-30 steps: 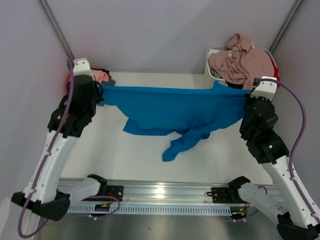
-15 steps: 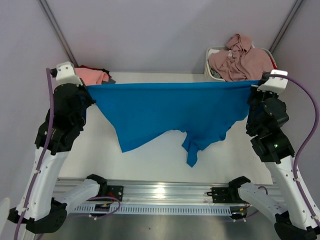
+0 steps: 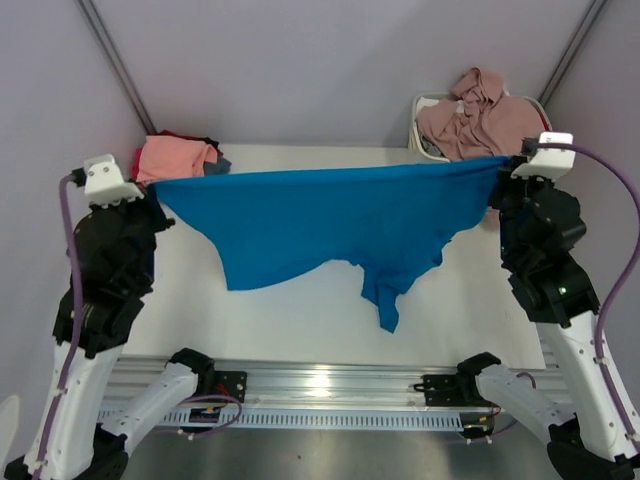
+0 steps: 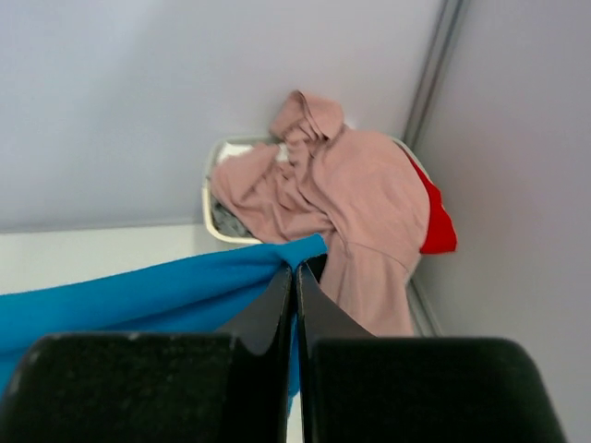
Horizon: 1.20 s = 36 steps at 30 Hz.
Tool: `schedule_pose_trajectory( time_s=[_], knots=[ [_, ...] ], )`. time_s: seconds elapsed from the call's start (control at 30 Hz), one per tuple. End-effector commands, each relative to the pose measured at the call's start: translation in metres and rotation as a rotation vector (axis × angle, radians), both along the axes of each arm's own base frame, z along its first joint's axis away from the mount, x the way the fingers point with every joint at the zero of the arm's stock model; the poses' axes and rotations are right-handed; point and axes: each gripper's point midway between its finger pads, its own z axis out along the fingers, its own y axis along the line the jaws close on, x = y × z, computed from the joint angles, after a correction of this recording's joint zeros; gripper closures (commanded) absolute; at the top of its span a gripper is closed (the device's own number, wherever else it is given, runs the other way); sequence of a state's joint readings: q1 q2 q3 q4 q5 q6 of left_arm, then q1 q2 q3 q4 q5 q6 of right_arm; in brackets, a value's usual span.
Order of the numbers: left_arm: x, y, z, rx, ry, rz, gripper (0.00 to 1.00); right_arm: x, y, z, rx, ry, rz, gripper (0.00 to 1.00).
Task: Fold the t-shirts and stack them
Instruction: Flatten out the tshirt
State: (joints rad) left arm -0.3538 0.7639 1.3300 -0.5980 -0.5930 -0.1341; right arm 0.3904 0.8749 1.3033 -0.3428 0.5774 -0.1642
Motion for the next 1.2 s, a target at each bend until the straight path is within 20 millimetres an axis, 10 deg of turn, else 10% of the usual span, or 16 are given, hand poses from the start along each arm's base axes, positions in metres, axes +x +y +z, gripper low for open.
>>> schedule_pose_trajectory(
  time_s=[0.0, 0.27, 0.67, 0.83, 1.17],
  knots=[
    [-0.016, 0.016, 0.042, 0.023, -0.163, 0.046, 0.99, -0.035, -0.007, 0.06, 0.065, -0.189, 0.053, 1.0],
    [-0.01, -0.009, 0.028, 0.008, -0.136, -0.088, 0.99, -0.03, 0.036, 0.045, 0.032, -0.114, 0.289, 1.0],
    [0.003, -0.057, -0.023, -0.085, 0.019, -0.286, 0.99, -0.001, 0.116, -0.089, 0.231, 0.332, 0.563, 1.0],
    [0.005, -0.063, -0.034, -0.082, 0.054, -0.302, 0.99, -0.023, 0.154, -0.172, 0.308, 0.542, 0.661, 1.0],
    [0.013, -0.072, -0.032, -0.062, 0.061, -0.333, 0.99, -0.077, 0.205, -0.261, 0.277, 0.792, 0.819, 1.0]
  ],
)
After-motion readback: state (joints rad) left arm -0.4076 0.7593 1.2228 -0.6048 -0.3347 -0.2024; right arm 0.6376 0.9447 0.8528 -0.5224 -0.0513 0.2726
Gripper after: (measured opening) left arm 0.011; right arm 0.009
